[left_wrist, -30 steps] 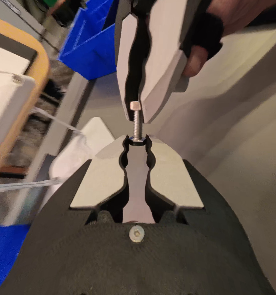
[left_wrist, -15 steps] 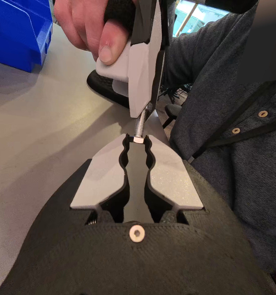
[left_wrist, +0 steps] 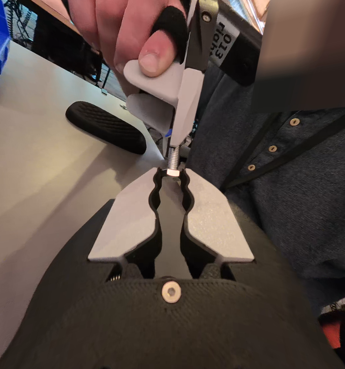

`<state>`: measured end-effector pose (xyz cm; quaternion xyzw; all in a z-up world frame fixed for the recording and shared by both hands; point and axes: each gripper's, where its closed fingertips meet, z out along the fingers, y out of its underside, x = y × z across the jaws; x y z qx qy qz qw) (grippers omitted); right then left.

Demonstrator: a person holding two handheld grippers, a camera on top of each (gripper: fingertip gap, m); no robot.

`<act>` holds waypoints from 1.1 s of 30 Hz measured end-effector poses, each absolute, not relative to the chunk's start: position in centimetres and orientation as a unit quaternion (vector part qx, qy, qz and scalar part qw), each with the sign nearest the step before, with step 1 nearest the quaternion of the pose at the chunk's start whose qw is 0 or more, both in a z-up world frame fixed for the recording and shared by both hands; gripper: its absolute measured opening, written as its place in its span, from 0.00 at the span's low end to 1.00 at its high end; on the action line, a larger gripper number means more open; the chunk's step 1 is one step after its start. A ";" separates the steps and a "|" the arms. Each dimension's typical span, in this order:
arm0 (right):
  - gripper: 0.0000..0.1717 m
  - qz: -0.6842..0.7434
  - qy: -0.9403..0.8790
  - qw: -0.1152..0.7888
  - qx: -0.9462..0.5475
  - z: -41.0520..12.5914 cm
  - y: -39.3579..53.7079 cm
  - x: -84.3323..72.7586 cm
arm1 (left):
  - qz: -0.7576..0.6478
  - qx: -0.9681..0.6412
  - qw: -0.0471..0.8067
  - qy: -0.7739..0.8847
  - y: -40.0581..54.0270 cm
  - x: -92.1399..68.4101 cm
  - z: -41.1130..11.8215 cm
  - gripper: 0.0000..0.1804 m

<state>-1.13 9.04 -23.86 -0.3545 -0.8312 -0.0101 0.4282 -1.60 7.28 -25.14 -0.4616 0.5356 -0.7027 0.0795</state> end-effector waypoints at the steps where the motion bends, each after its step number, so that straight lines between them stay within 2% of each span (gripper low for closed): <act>1: 0.11 -0.016 -0.835 0.424 -0.350 -23.9 8.9 -1.1 | -0.704 -0.460 0.079 0.536 7.1 -1.5 -25.2 0.11; 6: 0.11 -0.049 -0.841 0.426 -0.331 -24.0 8.8 -1.0 | -0.717 -0.454 0.067 0.525 7.0 -1.5 -25.2 0.10; 9: 0.11 -0.019 -0.826 0.435 -0.357 -24.0 9.1 -1.0 | -0.712 -0.460 0.077 0.525 7.2 -1.5 -25.2 0.11; 16: 0.11 0.067 -0.765 0.463 -0.443 -23.3 10.0 -1.0 | -0.665 -0.484 0.154 0.547 8.7 -1.2 -24.5 0.11; 21: 0.11 0.111 -0.724 0.475 -0.487 -23.4 10.8 -0.9 | -0.629 -0.506 0.194 0.558 9.6 -1.1 -24.9 0.16; 28: 0.11 0.191 -0.634 0.488 -0.569 -23.3 12.5 -0.2 | -0.476 -0.541 0.359 0.593 12.7 -0.3 -25.6 0.25; 33: 0.11 0.255 -0.559 0.478 -0.628 -23.8 13.8 0.1 | -0.280 -0.547 0.487 0.621 15.0 0.3 -25.8 0.25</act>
